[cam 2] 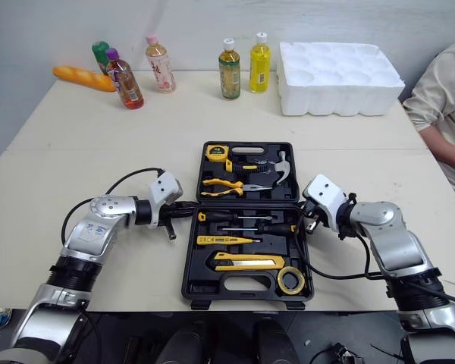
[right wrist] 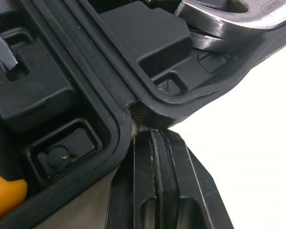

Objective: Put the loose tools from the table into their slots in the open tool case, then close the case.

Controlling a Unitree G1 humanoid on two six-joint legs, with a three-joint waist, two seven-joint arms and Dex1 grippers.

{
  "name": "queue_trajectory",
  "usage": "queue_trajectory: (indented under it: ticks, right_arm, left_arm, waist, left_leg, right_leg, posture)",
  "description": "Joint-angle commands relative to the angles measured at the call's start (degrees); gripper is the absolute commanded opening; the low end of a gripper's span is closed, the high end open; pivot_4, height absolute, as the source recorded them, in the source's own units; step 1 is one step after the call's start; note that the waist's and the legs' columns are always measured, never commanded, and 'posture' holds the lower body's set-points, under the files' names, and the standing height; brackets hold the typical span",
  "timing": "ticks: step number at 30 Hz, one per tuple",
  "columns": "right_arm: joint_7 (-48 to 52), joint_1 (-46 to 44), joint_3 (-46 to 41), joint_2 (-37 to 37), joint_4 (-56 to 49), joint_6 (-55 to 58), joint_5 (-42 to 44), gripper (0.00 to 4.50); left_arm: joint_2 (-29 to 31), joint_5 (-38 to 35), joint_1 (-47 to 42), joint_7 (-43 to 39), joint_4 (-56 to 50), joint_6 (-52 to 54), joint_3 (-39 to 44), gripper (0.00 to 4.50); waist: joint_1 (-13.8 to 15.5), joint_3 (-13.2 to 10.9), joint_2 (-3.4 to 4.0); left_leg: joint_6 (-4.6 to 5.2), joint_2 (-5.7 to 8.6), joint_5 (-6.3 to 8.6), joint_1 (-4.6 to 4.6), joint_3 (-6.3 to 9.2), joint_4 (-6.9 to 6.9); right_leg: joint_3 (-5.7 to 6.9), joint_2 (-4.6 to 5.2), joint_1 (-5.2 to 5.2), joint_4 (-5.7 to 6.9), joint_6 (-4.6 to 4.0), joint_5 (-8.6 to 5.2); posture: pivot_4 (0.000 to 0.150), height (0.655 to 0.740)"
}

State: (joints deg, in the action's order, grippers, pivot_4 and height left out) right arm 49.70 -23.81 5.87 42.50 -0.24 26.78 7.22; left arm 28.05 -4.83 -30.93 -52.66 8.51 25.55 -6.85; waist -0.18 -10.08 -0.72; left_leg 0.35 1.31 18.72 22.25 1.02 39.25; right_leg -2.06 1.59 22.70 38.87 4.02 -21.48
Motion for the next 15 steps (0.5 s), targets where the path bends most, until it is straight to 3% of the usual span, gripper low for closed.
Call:
queue_trajectory:
  ticks: [1, 11, 15]
  right_arm:
    - [0.4, -0.7, -0.3, -0.2, -2.0, -1.8, 0.0, 0.0]
    - [1.0, 1.4, -2.4, 5.0, -2.4, -2.6, -2.6, 0.0]
    - [4.1, 2.0, -6.7, 8.3, -5.8, 4.6, 2.5, 1.37]
  left_arm:
    - [-1.1, -1.7, -0.2, -1.3, -2.9, -1.4, -1.4, 0.1]
    - [4.1, -0.3, -0.3, -1.7, 0.9, -2.7, 0.5, 0.1]
    - [8.2, -3.1, -1.1, -2.4, 1.3, 0.5, 4.6, 1.32]
  waist:
    - [0.0, 0.0, 0.0]
    - [0.1, 0.0, 0.0]
    - [-0.2, 0.0, 0.01]
  left_leg:
    - [0.0, 0.0, 0.0, 0.0, 0.0, 0.0]
    - [0.0, 0.0, 0.0, 0.01, 0.0, -0.01]
    - [0.0, -0.01, 0.0, -0.01, 0.0, -0.04]
  right_leg:
    - [0.0, 0.0, 0.0, 0.0, 0.0, 0.0]
    - [0.01, 0.0, 0.0, 0.0, 0.0, 0.0]
    - [-0.01, -0.01, 0.02, -0.05, 0.0, 0.0]
  posture:
    - [0.15, 0.74]
    - [0.15, 0.74]
    - [0.15, 0.74]
